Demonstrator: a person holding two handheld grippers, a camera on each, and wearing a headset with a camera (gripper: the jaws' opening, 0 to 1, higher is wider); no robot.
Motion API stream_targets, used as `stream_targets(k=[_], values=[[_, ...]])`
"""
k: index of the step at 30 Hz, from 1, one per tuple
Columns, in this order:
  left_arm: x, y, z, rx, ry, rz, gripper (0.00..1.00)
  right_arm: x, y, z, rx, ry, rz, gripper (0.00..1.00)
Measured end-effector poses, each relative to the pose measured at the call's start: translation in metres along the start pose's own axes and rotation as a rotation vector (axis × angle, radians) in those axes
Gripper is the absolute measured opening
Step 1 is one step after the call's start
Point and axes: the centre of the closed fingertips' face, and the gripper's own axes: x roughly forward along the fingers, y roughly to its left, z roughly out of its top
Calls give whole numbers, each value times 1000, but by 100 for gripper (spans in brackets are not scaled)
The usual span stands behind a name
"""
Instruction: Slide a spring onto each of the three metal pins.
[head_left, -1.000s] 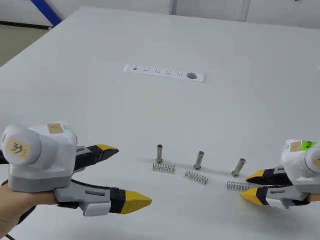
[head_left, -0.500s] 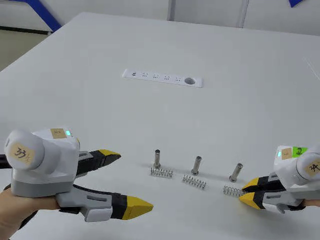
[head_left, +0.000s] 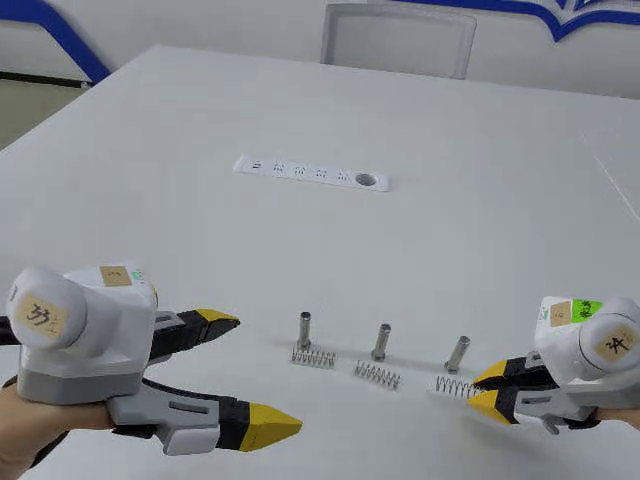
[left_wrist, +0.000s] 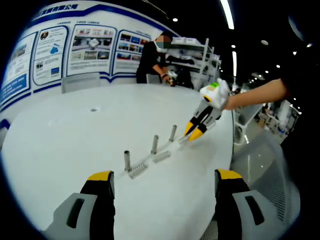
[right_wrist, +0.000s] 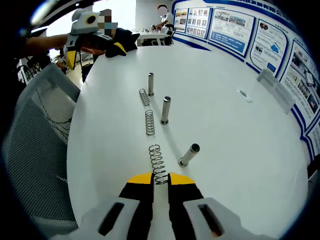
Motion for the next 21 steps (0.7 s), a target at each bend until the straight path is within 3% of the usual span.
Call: stream_targets(k=[9,15,21], values=[[16,-11,19,60,-18,-44,84,-32,9,44,-87,-70,-22,11],[29,-27,30,113,-23,-93,82,-39,26,70,-144,-106,-9,11],[37,-40,30,200,2,-140,78,-42,46,90,-178,-128,19,11]])
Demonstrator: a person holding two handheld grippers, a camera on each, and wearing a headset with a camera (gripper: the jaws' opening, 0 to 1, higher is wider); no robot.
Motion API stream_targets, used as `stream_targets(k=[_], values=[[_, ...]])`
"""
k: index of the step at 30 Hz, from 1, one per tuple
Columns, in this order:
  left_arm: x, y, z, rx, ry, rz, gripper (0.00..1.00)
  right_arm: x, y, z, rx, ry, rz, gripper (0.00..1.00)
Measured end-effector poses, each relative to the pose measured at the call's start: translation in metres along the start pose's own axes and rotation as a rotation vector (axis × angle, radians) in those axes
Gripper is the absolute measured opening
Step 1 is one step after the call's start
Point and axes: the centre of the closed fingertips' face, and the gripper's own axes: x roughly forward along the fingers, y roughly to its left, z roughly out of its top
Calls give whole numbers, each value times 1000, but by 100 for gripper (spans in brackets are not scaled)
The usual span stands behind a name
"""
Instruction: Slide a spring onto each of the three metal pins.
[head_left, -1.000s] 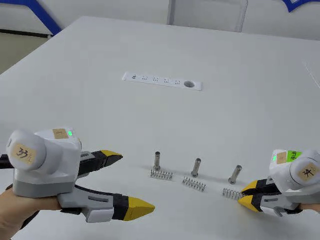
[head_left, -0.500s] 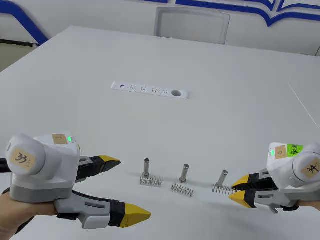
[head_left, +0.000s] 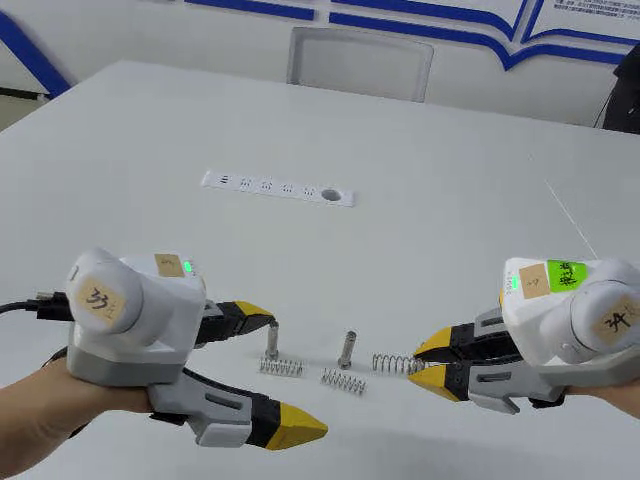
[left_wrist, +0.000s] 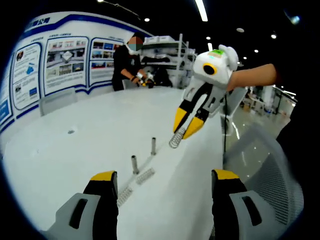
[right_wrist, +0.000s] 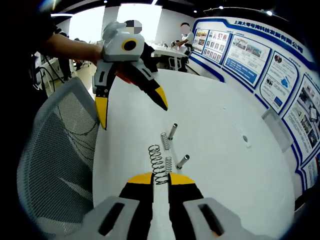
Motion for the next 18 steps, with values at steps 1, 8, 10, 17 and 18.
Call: stream_targets(k=[1,8,10,17,18], values=[[1,-1,1,16,-3,-2,74,0,2,3,-4,-7,5,11],[9,-8,7,44,-14,-24,59,6,17,23,-62,-24,39,11],[10,-10,10,38,-28,-37,53,8,20,26,-69,-28,49,11],[10,-13,11,51,-31,-56,34,13,26,30,-80,-29,68,11],[10,-13,11,52,-30,-60,30,13,27,30,-80,-30,69,11]])
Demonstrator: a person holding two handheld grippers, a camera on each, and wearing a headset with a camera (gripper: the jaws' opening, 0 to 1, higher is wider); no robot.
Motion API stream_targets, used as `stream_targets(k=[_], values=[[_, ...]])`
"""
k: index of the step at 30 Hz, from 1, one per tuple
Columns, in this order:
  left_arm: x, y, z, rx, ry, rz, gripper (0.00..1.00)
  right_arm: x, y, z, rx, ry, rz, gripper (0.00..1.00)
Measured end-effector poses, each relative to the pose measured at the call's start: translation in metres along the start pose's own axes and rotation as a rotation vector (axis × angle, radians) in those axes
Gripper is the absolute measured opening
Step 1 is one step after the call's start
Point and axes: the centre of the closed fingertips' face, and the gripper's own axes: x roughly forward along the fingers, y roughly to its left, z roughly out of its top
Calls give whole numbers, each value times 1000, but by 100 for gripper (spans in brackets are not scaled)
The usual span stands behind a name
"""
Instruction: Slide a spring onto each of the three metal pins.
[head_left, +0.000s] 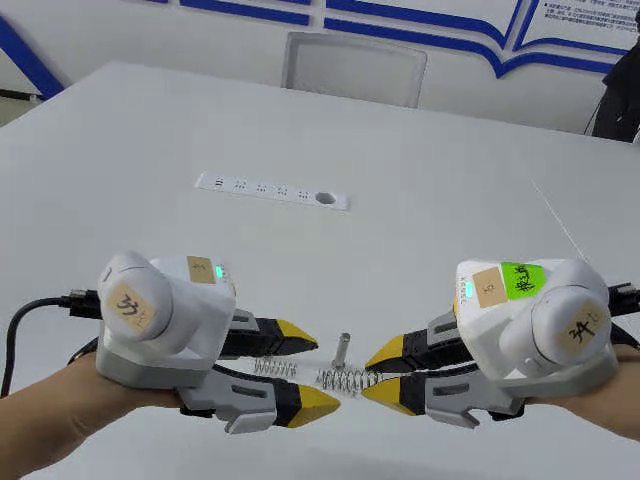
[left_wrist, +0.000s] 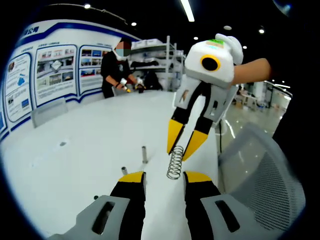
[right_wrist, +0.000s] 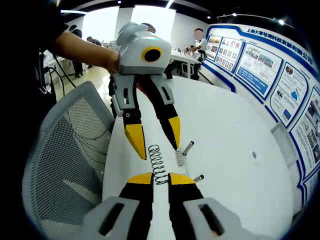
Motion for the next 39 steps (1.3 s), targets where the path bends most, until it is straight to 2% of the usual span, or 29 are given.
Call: stream_targets(k=[2,8,24,25,28,29,31,33,35,39], values=[[1,-2,0,3,1,-9,26,2,1,1,1,-2,3,11],[4,-7,-1,27,22,-33,21,3,4,4,-2,-7,10,11],[6,-11,-4,69,48,-45,12,4,5,8,-4,-18,10,11],[6,-12,-3,93,50,-43,11,3,5,9,-13,-20,4,11],[5,-13,-2,106,51,-41,10,2,3,10,-54,-15,-21,12],[5,-13,-2,108,52,-42,10,1,0,14,-100,-18,-48,13],[2,-13,0,107,45,-51,10,1,4,16,-200,-4,-56,13],[0,-15,1,118,38,-59,10,0,9,15,-176,-4,-45,14],[-1,-14,1,131,42,-56,10,0,9,15,-112,-33,-28,17],[-5,-13,3,135,42,-60,10,-2,-4,6,-9,-48,-50,17]])
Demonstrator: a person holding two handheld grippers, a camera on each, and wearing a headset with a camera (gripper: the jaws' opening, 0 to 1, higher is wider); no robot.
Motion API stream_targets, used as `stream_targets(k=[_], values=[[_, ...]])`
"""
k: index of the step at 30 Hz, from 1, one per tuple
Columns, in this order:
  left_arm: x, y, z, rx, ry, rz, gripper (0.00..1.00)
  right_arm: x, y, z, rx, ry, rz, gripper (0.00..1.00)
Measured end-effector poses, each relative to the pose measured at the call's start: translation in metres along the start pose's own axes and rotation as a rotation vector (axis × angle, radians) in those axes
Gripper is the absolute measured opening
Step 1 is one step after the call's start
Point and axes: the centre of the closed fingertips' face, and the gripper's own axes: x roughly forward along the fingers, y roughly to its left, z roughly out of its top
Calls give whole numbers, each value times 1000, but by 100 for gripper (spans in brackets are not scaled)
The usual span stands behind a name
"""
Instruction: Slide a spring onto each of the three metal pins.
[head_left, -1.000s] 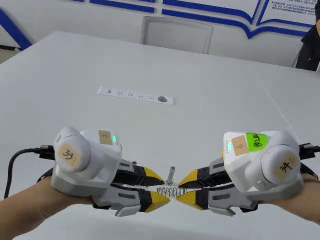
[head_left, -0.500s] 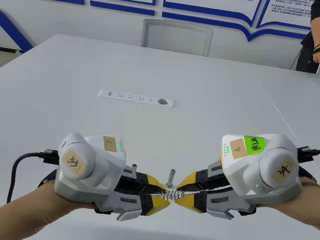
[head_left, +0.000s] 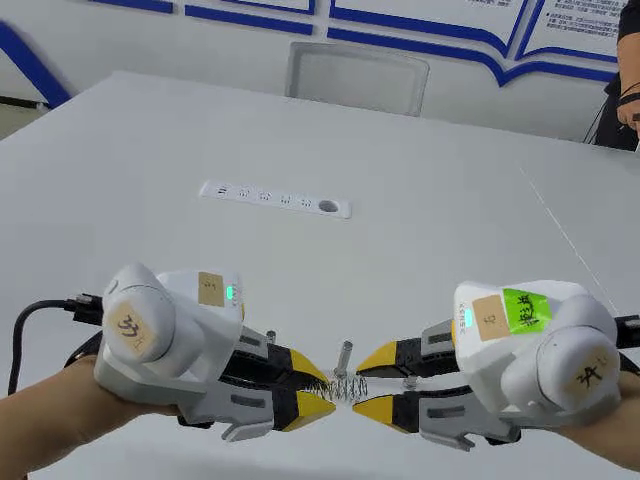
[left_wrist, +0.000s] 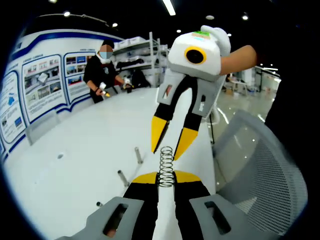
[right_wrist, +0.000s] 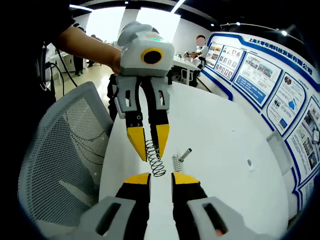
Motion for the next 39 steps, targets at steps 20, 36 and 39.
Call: stream_targets(k=[20,36,39], values=[[-2,-3,8,25,-20,-25,10,-9,7,24,176,-173,102,11],[0,4,6,2,-32,12,10,-7,2,58,340,-311,107,12],[1,3,6,-9,-40,13,10,-4,3,61,327,-302,108,11]])
